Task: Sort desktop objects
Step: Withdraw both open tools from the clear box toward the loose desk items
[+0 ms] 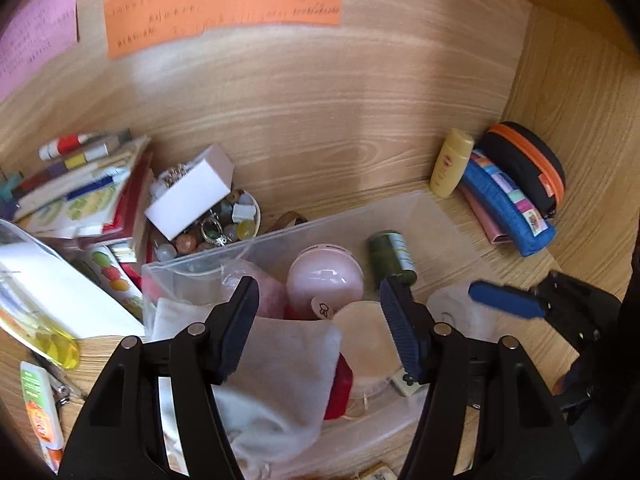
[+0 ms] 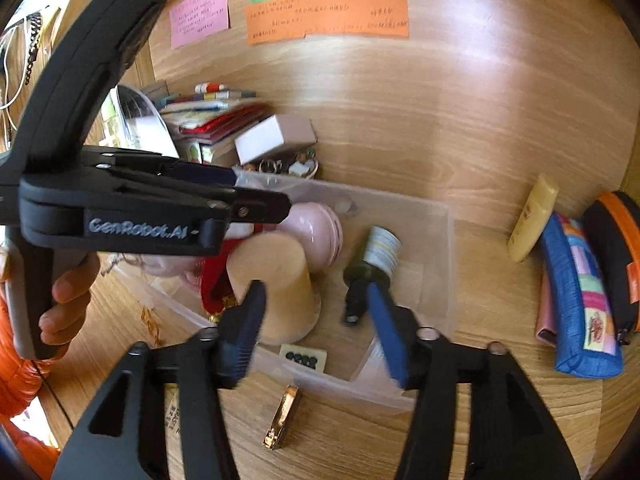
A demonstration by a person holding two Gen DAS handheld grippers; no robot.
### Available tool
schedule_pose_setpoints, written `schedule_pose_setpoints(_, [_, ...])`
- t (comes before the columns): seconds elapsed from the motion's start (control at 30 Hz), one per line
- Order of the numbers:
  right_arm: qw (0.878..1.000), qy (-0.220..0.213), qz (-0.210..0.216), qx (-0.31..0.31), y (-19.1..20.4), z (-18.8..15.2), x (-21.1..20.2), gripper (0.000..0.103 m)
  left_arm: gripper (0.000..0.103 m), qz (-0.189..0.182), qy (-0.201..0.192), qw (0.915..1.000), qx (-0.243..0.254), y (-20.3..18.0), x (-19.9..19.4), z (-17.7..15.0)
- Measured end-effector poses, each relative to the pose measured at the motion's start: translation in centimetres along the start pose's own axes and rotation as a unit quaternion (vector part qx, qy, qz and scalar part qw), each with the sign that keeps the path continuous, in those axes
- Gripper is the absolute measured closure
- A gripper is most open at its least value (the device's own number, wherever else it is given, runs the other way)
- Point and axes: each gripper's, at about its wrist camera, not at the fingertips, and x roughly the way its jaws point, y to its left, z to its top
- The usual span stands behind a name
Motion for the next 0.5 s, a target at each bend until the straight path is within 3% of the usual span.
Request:
schedule_pose_setpoints(0.23, [0.999,-0.029,-0.018,0.004,0.0,0.8,-2.6,0.021,0.019,0.019,-0.035,0.999,0.022,-1.1,-3.8,-0.7])
schedule_pose_setpoints(0.33, [0.999,-0.032,-0.014,0.002,0.4,0.7,-3.7,0.02,0.01,0.026,-0.051,0.998,0.027,-1.3,-5.4,-1.3])
schedule_pose_setpoints(0.5, [0.999,-0.028,-0.016,0.001,1.0,-0.3,-5.2,0.019,0.009,0.025,-0.052,0.9981,0.019,-0.8,-7.5,-2.6])
